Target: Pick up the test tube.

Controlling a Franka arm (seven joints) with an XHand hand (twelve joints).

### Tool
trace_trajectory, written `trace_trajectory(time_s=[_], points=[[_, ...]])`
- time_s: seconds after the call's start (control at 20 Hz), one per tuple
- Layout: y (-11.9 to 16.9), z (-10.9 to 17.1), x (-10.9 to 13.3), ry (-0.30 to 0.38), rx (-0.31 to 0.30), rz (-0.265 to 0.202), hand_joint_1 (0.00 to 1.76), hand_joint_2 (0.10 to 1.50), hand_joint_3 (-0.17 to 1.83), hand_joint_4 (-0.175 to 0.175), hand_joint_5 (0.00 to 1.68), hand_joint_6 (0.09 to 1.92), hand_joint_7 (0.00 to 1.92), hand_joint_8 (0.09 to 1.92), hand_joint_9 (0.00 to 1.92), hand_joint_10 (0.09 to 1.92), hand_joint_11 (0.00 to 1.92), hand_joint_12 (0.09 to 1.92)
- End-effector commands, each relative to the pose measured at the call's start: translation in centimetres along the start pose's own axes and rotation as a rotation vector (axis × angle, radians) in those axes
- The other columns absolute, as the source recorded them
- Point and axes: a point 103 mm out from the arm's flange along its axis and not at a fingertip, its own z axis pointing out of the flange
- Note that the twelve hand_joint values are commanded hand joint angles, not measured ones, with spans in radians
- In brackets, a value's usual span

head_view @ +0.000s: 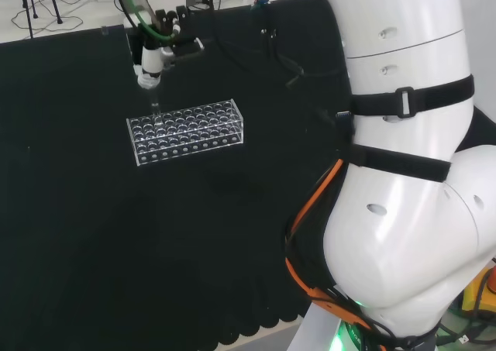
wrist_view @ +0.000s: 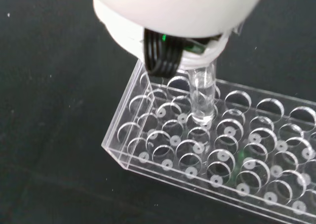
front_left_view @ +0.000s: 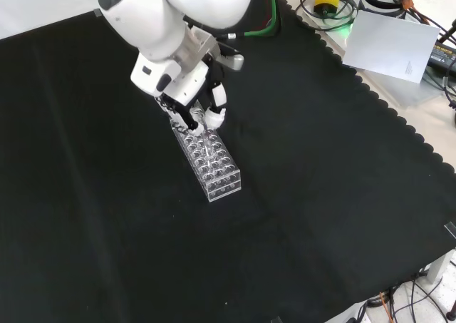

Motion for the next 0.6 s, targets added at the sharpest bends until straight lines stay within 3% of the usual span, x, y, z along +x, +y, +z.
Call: trace_trajectory(time_s=[0.05, 0.6], points=[[-1.1, -1.5, -0.8, 0.008, -0.009, 0.009, 1.34, 0.61, 0.66, -0.175, 1.43, 0.09, 1.46, 0.60, 1.65, 0.64, 1.40, 0.98], [-4.1, -4.3, -1.4, 0.058, -0.050, 0.006, 1.34, 0.61, 0.67, -0.175, 1.43, 0.09, 1.46, 0.60, 1.65, 0.64, 1.41, 0.98]])
